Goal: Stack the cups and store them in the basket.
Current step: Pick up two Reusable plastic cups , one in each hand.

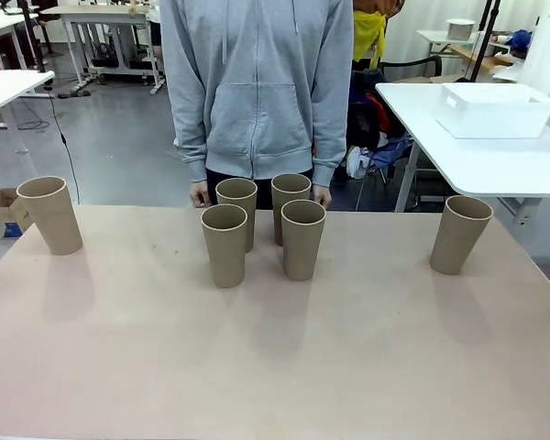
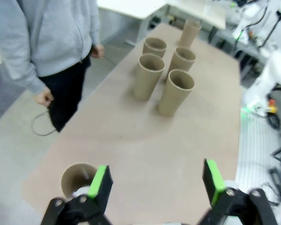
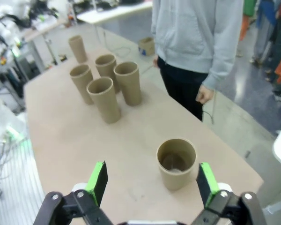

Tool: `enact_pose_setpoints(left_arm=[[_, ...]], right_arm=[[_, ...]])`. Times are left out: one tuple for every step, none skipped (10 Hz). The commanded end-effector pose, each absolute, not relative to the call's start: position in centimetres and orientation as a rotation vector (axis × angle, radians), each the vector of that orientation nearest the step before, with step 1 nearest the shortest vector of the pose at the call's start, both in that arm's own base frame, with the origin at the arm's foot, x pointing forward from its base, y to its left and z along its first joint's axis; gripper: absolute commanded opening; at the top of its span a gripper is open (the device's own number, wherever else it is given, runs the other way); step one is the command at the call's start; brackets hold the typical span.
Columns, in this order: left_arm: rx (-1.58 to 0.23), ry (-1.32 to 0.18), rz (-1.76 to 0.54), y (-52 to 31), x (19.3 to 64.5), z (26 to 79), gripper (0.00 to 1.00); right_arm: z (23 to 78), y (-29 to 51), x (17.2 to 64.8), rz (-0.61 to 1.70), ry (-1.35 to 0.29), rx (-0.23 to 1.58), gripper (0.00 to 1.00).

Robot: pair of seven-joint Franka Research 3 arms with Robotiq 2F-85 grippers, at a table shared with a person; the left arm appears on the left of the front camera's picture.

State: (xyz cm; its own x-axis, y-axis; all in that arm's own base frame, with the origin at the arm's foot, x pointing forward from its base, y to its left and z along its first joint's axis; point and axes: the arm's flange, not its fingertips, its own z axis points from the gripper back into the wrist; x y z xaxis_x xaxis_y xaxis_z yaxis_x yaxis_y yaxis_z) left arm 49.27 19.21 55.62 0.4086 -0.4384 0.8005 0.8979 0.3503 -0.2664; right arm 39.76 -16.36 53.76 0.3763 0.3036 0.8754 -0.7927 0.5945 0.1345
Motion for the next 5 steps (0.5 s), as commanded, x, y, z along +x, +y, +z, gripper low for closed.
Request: enact_pose_setpoints(left_arm=[[-0.945, -0.656, -1.086, 24.4, 54.3, 56.4, 1.00], [-1.080, -0.640, -1.141, 27.7, 55.1, 55.1, 1.00], [-1.148, -0.667, -1.173, 30.8, 56.0, 54.0, 1.00], [-1.227, -0.704, -1.202, 33.8, 56.3, 52.8, 1.00], [-1.287, -0.751, -1.212, 36.5, 56.3, 51.5, 1.00]], right_arm=[[52.5, -20.2, 45.6, 0.806, -0.935, 0.790, 1.00], [51.6, -21.3, 47.0, 0.825, -0.942, 0.832, 1.00], [50.0, -22.5, 48.3, 0.860, -0.948, 0.876, 1.00], [48.4, -23.7, 49.4, 0.888, -0.962, 0.925, 1.00], [46.9, -24.7, 49.9, 0.904, -0.987, 0.970, 1.00]])
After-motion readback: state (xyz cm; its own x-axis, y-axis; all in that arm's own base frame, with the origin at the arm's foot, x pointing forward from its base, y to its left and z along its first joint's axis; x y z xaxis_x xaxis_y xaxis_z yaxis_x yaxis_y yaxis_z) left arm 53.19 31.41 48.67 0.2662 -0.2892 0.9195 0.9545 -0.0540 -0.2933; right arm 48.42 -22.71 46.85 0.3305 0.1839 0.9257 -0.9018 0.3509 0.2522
